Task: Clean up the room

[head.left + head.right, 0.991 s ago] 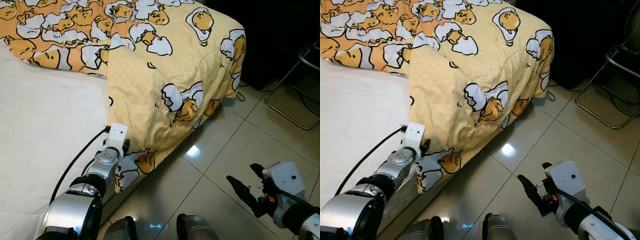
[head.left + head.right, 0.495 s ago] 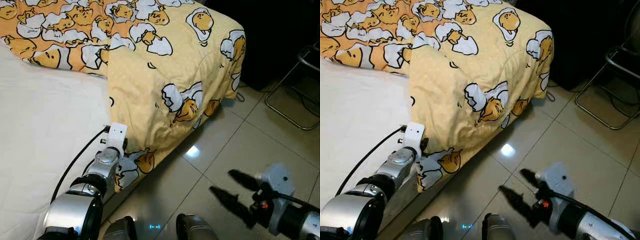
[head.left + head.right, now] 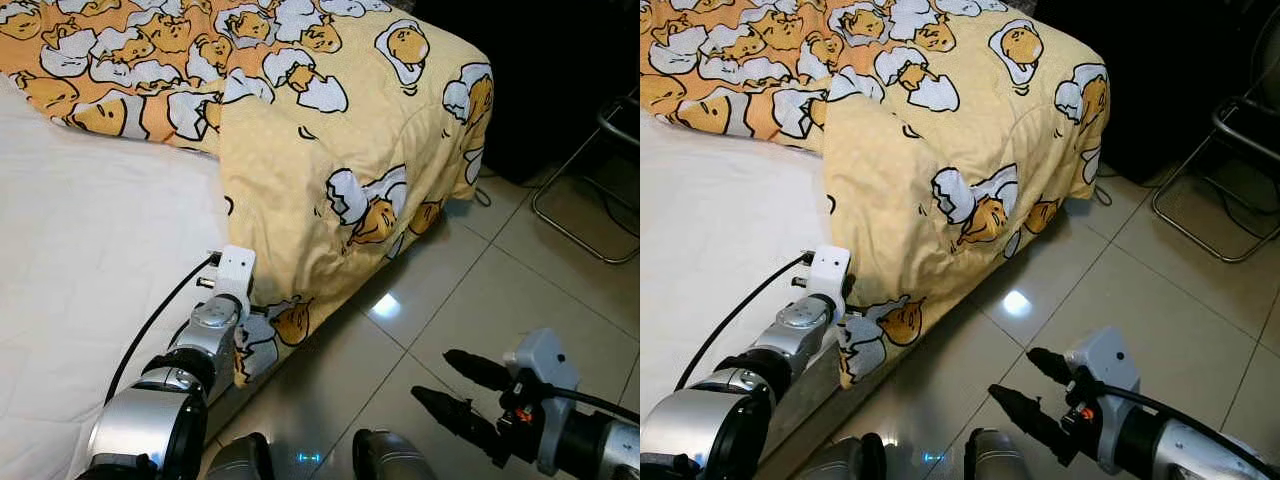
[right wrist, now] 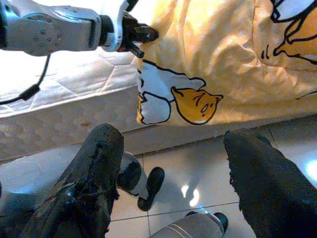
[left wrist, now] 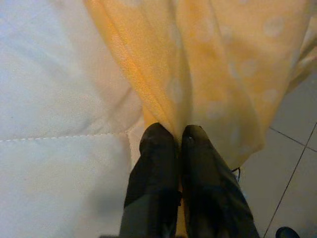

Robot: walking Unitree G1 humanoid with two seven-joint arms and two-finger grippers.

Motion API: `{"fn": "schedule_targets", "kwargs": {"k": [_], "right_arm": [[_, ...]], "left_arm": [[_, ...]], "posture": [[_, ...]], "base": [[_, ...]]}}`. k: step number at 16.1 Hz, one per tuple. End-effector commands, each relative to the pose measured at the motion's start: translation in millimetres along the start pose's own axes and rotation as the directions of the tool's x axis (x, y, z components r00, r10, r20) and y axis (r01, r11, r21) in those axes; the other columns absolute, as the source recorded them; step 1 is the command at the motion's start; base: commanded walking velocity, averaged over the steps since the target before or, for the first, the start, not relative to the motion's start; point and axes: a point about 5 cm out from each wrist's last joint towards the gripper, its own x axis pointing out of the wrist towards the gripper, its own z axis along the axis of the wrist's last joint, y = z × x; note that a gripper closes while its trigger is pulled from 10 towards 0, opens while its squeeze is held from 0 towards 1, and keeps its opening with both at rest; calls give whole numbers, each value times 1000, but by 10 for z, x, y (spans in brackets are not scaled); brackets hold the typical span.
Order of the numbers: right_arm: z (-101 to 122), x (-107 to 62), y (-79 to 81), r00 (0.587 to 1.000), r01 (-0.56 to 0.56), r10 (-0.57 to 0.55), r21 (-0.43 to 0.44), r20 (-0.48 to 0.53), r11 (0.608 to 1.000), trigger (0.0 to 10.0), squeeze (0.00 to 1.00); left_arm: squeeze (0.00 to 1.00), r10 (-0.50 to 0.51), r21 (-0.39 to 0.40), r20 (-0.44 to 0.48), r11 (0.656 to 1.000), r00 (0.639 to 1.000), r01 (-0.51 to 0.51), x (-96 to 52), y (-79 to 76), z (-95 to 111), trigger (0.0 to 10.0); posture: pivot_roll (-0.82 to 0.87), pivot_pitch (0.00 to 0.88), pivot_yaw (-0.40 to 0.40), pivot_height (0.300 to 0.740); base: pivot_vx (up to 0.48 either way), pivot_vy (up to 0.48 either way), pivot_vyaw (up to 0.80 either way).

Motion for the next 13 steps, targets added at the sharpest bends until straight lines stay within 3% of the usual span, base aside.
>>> {"fn": "schedule_targets", "kwargs": {"k": [1, 3, 7, 10, 12, 13], "right_arm": [[-20, 16, 12, 1000, -4, 4, 0, -5, 1000, 10000, 0], [-31, 48, 3, 1000, 3, -3, -7, 3, 1000, 10000, 0], [149, 34, -213, 992, 62, -58, -30, 109, 998, 10000, 0], [140, 89, -388, 987, 92, -87, -32, 134, 995, 10000, 0], [116, 157, -432, 989, 85, -78, -50, 128, 995, 10000, 0], [122, 176, -459, 988, 89, -81, -55, 132, 994, 10000, 0]], "left_arm": [[0, -13, -7, -18, 1000, 1000, 13, -1, -28, -29, 0], [0, -12, -9, -17, 1000, 1000, 12, -2, -15, -31, 0], [0, -34, 1, -13, 999, 999, 34, -26, -21, -113, 0], [0, -149, 104, -2, 983, 989, 148, -63, -155, -207, 0], [0, -258, 211, -2, 944, 966, 253, -118, -267, -310, 0], [0, -354, 298, -12, 891, 935, 342, -173, -369, -392, 0]], "posture": [[-318, 141, 7, 740], [-309, 122, 16, 740], [-246, 55, 61, 740], [-183, 0, 87, 740], [-155, 0, 91, 740], [-143, 0, 90, 740]], "base": [[0, 0, 0], [0, 0, 0], [0, 0, 0], [0, 0, 0], [0, 0, 0], [0, 0, 0]]}}
